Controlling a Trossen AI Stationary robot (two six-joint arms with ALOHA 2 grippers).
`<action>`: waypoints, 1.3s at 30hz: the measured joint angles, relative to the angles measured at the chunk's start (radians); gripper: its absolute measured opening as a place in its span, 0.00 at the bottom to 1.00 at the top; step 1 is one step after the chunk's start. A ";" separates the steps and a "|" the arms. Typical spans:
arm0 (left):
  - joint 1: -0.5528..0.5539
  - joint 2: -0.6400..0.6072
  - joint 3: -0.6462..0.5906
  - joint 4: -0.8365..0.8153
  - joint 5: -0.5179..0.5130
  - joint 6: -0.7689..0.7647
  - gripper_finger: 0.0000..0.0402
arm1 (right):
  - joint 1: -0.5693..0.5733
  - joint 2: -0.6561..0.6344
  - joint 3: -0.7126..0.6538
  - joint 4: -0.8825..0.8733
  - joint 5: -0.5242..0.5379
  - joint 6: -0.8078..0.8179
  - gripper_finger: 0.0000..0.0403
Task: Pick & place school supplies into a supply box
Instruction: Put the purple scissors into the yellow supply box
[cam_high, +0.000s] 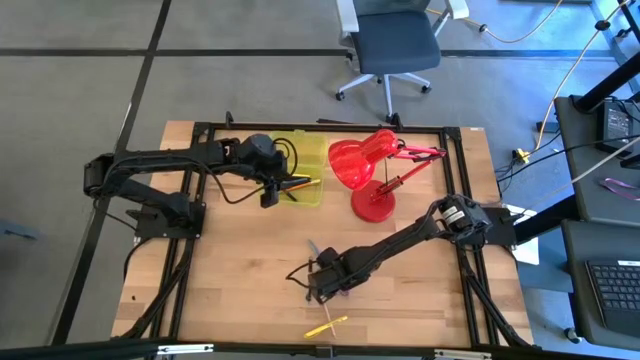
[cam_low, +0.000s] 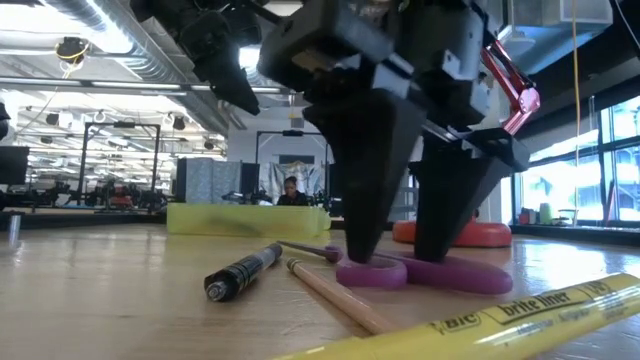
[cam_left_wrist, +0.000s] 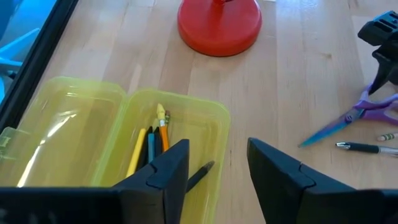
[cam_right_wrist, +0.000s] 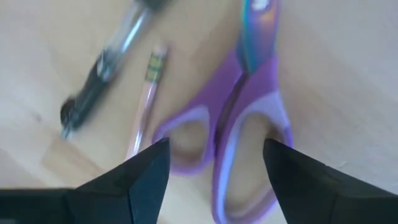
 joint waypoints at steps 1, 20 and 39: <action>0.000 0.000 0.000 0.000 0.000 -0.003 0.39 | 0.000 0.000 0.000 0.000 0.017 0.016 0.64; 0.000 0.000 0.000 0.000 0.000 -0.005 0.39 | 0.000 -0.005 -0.012 -0.047 -0.004 0.009 0.64; 0.000 0.000 0.000 -0.001 0.000 -0.005 0.40 | 0.004 -0.003 -0.013 -0.029 -0.011 0.022 0.56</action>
